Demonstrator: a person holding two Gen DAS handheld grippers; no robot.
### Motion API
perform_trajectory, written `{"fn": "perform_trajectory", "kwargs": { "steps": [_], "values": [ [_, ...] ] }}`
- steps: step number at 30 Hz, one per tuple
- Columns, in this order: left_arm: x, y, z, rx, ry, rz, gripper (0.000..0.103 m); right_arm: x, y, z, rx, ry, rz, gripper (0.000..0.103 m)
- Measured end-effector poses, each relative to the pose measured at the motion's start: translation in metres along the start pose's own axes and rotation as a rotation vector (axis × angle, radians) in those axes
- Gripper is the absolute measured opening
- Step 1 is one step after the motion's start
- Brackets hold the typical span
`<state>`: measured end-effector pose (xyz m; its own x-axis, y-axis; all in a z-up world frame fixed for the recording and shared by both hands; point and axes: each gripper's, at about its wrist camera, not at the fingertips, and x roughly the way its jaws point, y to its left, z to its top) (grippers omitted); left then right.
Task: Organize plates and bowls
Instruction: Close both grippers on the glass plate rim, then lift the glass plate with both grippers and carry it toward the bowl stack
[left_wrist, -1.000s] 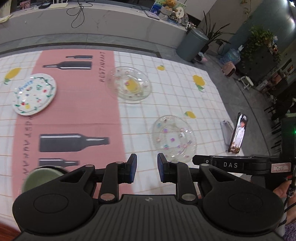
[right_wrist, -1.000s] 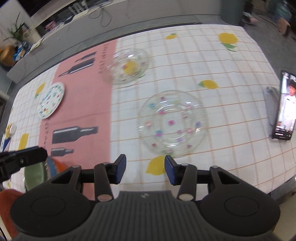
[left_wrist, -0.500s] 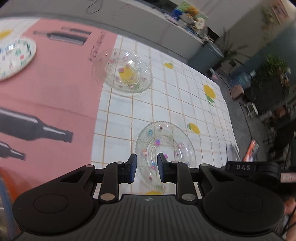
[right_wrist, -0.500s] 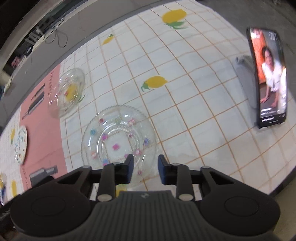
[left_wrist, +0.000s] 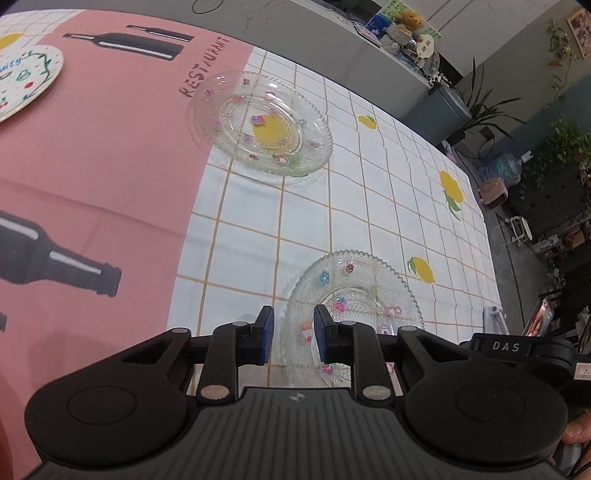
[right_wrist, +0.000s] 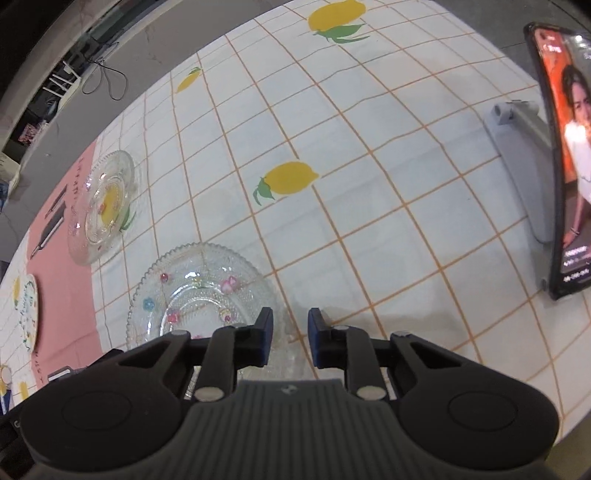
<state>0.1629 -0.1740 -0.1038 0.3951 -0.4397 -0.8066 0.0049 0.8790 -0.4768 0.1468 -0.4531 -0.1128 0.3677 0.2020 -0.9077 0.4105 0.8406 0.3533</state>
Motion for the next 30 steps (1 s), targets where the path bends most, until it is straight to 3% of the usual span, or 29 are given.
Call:
{"fn": "perform_trajectory", "kwargs": {
  "steps": [5,13,19,27,30],
  "values": [
    [0.009,-0.002,-0.005,0.031,0.021,0.018,0.008,0.005,-0.004,0.001,0.042,0.027,0.058,0.009],
    [0.005,0.001,-0.009,0.016,0.005,0.010,0.006,0.001,0.003,-0.004,0.026,0.014,0.028,0.007],
    [-0.026,0.005,-0.023,0.019,-0.027,0.043,0.006,-0.013,0.020,-0.019,-0.031,0.019,0.021,0.006],
    [-0.075,0.038,-0.045,-0.034,-0.079,0.064,0.006,-0.026,0.055,-0.053,-0.117,0.070,0.053,0.006],
    [-0.082,0.050,-0.055,-0.064,-0.079,0.072,0.006,-0.024,0.074,-0.066,-0.176,0.103,0.013,0.006]
  ]
}}
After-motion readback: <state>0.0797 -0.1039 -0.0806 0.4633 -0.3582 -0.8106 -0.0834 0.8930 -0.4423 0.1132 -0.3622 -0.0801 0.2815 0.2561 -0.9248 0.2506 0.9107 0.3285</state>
